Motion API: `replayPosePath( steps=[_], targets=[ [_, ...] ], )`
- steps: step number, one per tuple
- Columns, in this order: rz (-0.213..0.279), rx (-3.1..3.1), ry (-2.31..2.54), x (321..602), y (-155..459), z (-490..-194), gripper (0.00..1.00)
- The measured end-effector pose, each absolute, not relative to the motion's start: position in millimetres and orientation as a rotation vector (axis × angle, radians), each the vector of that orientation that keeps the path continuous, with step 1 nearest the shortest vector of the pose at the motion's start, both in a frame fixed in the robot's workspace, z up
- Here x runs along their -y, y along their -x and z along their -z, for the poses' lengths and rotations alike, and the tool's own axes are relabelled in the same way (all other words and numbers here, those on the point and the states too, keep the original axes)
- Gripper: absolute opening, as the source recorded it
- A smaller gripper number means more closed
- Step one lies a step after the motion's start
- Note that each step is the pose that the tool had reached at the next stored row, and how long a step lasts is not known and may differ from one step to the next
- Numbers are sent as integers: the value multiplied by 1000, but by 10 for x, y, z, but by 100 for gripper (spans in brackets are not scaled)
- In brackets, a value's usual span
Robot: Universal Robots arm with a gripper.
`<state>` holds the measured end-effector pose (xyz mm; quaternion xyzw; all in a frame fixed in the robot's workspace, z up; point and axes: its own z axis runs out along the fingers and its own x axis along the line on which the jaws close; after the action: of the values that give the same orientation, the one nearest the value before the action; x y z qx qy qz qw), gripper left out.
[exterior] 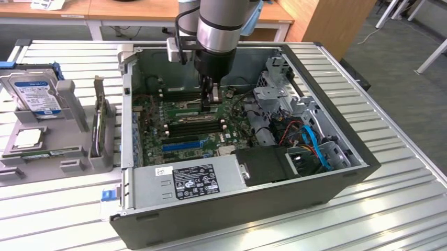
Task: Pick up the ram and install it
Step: 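Insert the ram into the slot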
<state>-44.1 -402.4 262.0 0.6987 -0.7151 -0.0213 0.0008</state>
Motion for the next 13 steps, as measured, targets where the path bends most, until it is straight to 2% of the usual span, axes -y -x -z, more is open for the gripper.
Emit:
replayPosePath(
  steps=[13],
  targets=[
    [66,2245,-2193,4024,389,-2615,11]
  ],
)
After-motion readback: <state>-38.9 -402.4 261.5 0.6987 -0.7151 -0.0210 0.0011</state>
